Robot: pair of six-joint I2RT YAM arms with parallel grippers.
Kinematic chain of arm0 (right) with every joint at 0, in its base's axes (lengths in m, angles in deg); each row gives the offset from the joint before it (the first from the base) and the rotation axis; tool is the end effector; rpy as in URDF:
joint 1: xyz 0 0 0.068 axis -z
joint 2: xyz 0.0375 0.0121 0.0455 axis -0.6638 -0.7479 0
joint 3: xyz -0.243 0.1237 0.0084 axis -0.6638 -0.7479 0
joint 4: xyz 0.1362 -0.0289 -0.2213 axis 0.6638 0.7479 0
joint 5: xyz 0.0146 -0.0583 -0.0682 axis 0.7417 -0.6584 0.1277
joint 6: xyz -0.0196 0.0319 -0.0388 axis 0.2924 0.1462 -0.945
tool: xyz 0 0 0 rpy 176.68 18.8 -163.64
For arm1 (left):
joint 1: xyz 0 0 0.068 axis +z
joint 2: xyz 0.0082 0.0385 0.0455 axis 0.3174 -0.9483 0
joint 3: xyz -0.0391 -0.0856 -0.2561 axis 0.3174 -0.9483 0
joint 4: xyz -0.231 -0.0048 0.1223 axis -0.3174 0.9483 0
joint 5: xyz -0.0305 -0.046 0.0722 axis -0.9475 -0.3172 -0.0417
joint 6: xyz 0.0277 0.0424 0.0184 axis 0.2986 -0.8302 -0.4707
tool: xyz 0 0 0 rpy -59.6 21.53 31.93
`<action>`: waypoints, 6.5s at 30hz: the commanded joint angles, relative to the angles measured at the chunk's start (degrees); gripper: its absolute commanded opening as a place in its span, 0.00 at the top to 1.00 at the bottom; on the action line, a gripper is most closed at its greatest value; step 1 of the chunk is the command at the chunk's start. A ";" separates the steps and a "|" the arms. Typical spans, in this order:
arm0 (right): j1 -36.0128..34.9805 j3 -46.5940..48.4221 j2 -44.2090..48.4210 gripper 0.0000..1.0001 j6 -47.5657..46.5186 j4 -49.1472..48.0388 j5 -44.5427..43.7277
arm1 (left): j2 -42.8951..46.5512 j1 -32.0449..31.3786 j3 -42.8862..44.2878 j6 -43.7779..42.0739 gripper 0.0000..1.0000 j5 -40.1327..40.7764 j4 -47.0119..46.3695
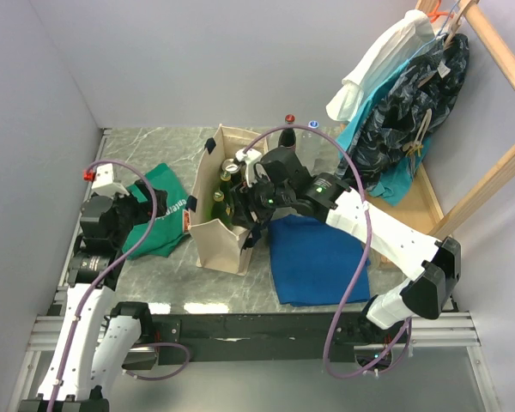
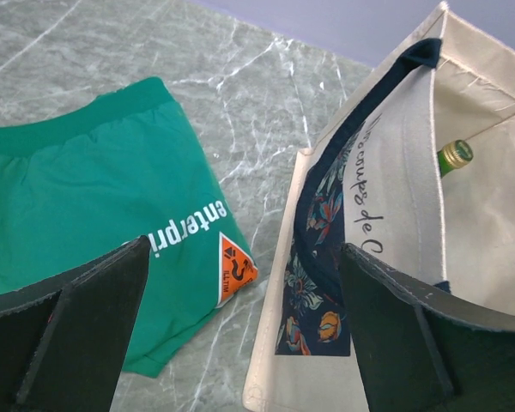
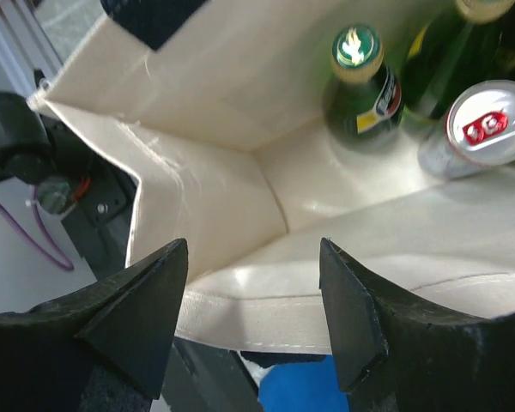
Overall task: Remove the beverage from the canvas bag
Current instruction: Take out the drink from the canvas bag.
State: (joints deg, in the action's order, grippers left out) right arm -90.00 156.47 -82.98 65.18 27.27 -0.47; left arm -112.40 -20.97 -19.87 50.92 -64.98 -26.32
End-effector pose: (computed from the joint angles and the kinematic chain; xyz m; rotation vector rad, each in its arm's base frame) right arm 0.2108 0.2535 0.3654 -0.9660 2.1044 0.8569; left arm 0.1528 -0.0085 0.3258 -0.2967 1.7985 -0.3719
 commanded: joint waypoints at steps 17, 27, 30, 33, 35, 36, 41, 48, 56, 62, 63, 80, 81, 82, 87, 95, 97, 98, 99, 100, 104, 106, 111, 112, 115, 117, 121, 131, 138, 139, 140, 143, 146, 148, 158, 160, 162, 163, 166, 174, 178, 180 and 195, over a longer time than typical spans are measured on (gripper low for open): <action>-1.34 1.50 2.55 0.23 -1.92 -3.99 -11.56 | -2.18 0.08 1.09 -0.17 0.04 2.21 -0.68; -0.73 24.24 -11.50 0.22 -2.37 6.00 -14.73 | 2.65 -5.26 -1.81 2.55 0.04 18.28 0.64; -0.64 32.34 -16.51 0.22 -1.14 10.76 -11.49 | 3.79 -11.94 -2.34 3.34 0.04 27.22 1.25; -0.55 32.19 -17.49 0.23 0.70 10.68 -9.46 | 3.88 -14.68 -1.20 5.28 0.04 31.82 3.97; -0.64 26.68 -15.48 0.24 1.24 7.89 -10.41 | 3.88 -14.68 -0.59 5.81 0.04 32.01 4.50; -0.64 23.86 -14.34 0.24 1.59 6.12 -12.16 | 3.88 -14.68 -0.50 5.63 0.04 31.66 4.33; -0.64 17.66 -11.68 0.24 1.85 2.57 -18.67 | 2.57 -14.68 0.82 4.75 0.04 28.06 4.32; -0.73 14.68 -8.70 0.24 2.29 -2.86 -19.30 | 4.49 -14.68 1.26 3.70 0.04 24.19 3.27; -1.34 18.39 -10.64 0.24 0.89 0.22 -17.37 | 8.01 -14.68 0.91 2.73 0.04 23.31 3.45; -4.15 13.46 -7.30 0.24 -2.00 0.92 -14.82 | 6.17 -14.77 1.18 2.82 0.04 22.25 3.54; -5.29 13.20 -6.95 0.24 -2.54 1.18 -14.38 | 5.99 -14.59 1.18 2.64 0.04 22.08 3.36; -12.59 6.96 -2.20 0.24 -4.13 2.24 -14.63 | 4.06 -14.59 1.18 3.26 0.04 23.75 3.80; -12.59 6.87 -2.20 0.24 -4.38 1.80 -15.08 | 4.06 -14.68 1.09 3.26 0.04 23.75 3.71; -12.51 6.78 -2.54 0.24 -4.39 0.93 -15.95 | 3.97 -14.77 1.26 3.17 0.04 23.75 3.89; -12.07 10.29 -6.49 0.24 -4.91 0.39 -20.87 | 4.41 -14.68 1.18 3.34 0.04 23.83 3.89; -7.68 16.53 -12.91 0.24 -4.12 -1.10 -15.09 | 5.38 -14.68 1.00 3.26 0.04 23.75 3.89; -6.54 17.68 -13.79 0.24 -3.69 -1.36 -14.21 | 5.29 -14.68 1.09 3.26 0.04 23.66 3.98; -6.27 18.11 -14.15 0.24 -3.51 -1.45 -14.20 | 5.29 -14.68 1.09 3.34 0.04 23.66 3.98; -5.92 18.81 -14.67 0.24 -3.33 -1.45 -14.20 | 5.29 -14.68 1.09 3.34 0.04 23.49 3.80; -5.31 19.17 -15.02 0.24 -3.24 -1.54 -14.29 | 5.29 -14.68 1.09 3.17 0.04 23.48 3.80; -4.07 21.37 -16.87 0.25 -2.72 -0.84 -13.24 | 5.11 -14.68 1.00 3.26 0.04 23.40 3.62; -3.81 22.33 -17.84 0.25 -2.63 -0.66 -12.62 | 4.85 -14.68 1.00 3.08 0.04 23.31 3.71; -3.72 23.48 -19.94 0.25 -2.63 0.13 -11.74 | 4.41 -14.68 1.09 3.08 0.04 23.40 3.63; -3.80 23.48 -20.04 0.26 -2.63 0.04 -11.57 | 4.41 -14.68 1.09 3.08 0.04 23.40 3.71; -3.63 23.13 -20.74 0.26 -2.72 -0.40 -11.30 | 4.41 -14.68 1.00 3.08 0.04 23.66 3.63; -3.54 23.13 -21.18 0.26 -2.63 -0.66 -11.39 | 4.32 -14.68 0.91 3.17 0.04 23.75 3.80; -3.28 23.48 -22.06 0.26 -2.98 -0.57 -11.74 | 4.15 -14.68 0.91 2.91 0.04 23.83 3.62; -2.75 24.54 -24.52 0.25 -3.33 -0.22 -13.67 | 3.27 -14.68 1.00 2.82 0.04 23.92 3.62; -2.66 26.82 -24.08 0.25 -4.12 1.27 -14.38 | 3.27 -14.68 0.82 2.82 0.04 23.57 3.27; -2.66 26.99 -23.73 0.25 -4.04 1.36 -14.38 | 3.09 -14.68 0.82 2.73 0.04 23.40 3.36; -2.66 27.08 -23.64 0.25 -4.12 1.36 -14.46 | 2.83 -14.68 1.00 2.73 0.04 23.40 3.45; -2.66 26.82 -23.03 0.25 -4.03 1.18 -14.29 | 3.09 -14.68 1.09 2.90 0.04 23.22 3.80; -2.66 26.56 -22.59 0.25 -3.95 0.83 -13.33 | 3.97 -14.68 0.91 3.17 0.04 23.39 3.80; -2.58 26.38 -22.33 0.24 -3.95 0.57 -13.06 | 4.32 -14.77 0.82 3.25 0.04 23.57 3.89; -2.66 24.80 -21.27 0.22 -4.30 0.31 -12.53 | 3.88 -14.68 1.00 3.43 0.04 23.83 4.24; -2.66 24.45 -20.92 0.22 -4.30 -0.05 -12.53 | 3.79 -14.68 1.09 3.61 0.04 24.01 4.76; -2.66 24.36 -20.74 0.21 -4.56 -0.13 -12.10 | 4.15 -14.68 1.09 3.70 0.04 24.19 4.94; -2.66 24.53 -20.74 0.21 -4.82 -0.05 -11.92 | 4.32 -14.68 1.09 3.70 0.04 24.19 4.94; -2.66 24.45 -20.83 0.20 -5.53 -0.13 -11.57 | 4.94 -14.68 0.65 3.61 0.04 24.36 4.42; -2.75 22.34 -20.74 0.20 -5.44 -0.48 -9.19 | 3.18 -14.68 0.47 3.34 0.04 23.66 3.98; -2.66 20.49 -20.48 0.20 -5.79 -1.80 -11.65 | 1.95 -14.68 0.47 3.17 0.04 23.40 3.98; -2.57 20.58 -20.83 0.20 -5.97 -1.80 -12.36 | 1.51 -14.68 0.56 3.17 0.04 23.13 3.98; -1.96 21.63 -23.64 0.20 -6.14 -1.98 -10.07 | 1.51 -14.68 0.56 3.52 0.04 23.66 4.42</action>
State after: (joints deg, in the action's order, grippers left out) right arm -92.66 176.95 -106.65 59.80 26.84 -11.88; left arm -110.68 -35.48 -20.81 54.48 -41.49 -20.97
